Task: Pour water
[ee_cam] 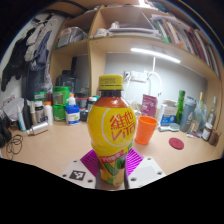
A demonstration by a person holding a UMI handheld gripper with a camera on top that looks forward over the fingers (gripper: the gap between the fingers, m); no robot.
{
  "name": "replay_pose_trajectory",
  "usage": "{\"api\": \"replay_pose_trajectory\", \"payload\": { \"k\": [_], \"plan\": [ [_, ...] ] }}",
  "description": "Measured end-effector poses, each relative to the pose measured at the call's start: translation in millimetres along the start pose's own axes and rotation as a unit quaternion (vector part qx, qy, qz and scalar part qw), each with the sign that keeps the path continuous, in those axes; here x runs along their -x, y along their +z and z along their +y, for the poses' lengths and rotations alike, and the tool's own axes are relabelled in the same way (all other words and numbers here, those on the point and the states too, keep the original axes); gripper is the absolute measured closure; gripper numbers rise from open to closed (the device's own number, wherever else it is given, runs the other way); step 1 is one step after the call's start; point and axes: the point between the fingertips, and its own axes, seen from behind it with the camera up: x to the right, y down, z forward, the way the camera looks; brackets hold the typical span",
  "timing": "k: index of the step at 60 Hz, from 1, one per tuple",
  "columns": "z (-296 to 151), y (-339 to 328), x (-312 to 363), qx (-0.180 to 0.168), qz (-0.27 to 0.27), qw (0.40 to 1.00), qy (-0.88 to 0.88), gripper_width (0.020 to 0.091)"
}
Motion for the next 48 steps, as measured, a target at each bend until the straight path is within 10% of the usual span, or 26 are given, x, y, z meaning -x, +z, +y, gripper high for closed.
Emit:
{"api": "replay_pose_trajectory", "payload": {
  "k": [15,31,48],
  "plan": [
    [-65.5,25.1,27.1,0.046,-0.113,0.957,0.264,0.0819],
    [-167.7,72.3,27.0,0.114,-0.244,0.591,0.76,0.0821],
    [-223.4,89.9,-20.0,0.069,-0.272,0.369,0.886,0.0822]
  ]
}}
